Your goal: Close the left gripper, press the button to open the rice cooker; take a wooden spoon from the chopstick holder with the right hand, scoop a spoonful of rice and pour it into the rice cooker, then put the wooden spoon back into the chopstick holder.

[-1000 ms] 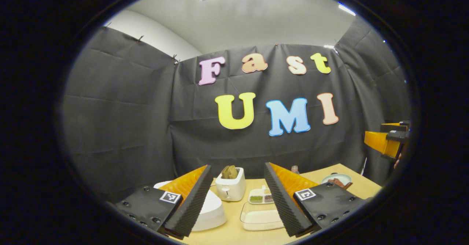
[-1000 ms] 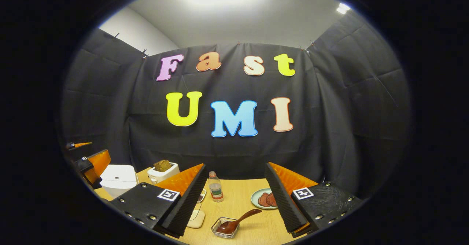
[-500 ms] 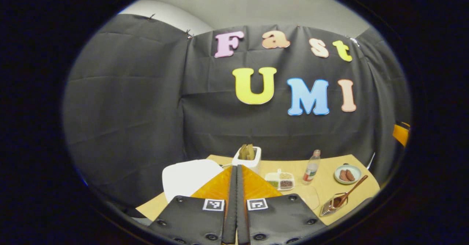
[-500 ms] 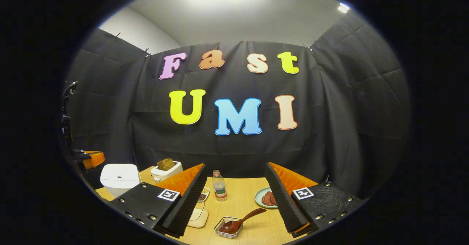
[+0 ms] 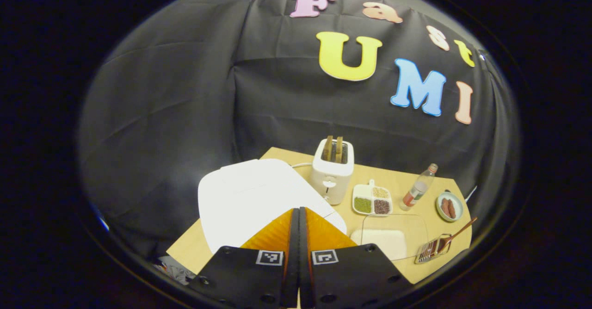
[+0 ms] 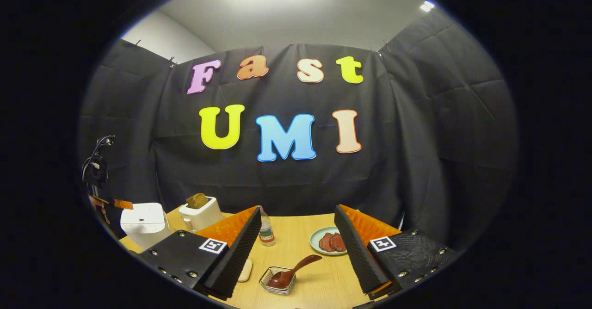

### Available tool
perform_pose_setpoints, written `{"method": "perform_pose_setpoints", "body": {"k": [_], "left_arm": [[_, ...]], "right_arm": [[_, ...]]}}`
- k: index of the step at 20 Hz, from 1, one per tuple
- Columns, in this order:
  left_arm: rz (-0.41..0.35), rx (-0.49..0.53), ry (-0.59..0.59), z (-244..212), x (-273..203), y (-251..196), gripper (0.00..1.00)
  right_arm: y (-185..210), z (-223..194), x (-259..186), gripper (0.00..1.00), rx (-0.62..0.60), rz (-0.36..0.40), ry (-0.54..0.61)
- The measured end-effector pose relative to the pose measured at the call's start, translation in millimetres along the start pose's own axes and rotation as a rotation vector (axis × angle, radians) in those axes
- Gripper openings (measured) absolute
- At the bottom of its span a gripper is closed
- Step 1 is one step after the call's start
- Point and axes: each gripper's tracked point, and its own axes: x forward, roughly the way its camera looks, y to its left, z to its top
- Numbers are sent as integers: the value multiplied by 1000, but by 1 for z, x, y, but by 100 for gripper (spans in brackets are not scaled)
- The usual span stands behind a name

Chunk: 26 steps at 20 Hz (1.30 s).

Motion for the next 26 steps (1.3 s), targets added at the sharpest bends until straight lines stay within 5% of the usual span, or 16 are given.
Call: {"method": "perform_pose_setpoints", "body": {"k": [8, 17, 23, 26], "left_arm": [[-7, -183, 141, -28, 51, 22, 9], [61, -69, 174, -46, 58, 30, 7], [136, -3, -111, 52, 28, 39, 9], [160, 49, -286, 114, -7, 31, 50]], "right_arm": [[-34, -10, -1, 96, 47, -89, 36], [-52, -33, 8, 96, 112, -131, 118], [-45, -37, 18, 96, 90, -87, 117], [-40, -41, 21, 96, 82, -45, 133]]}}
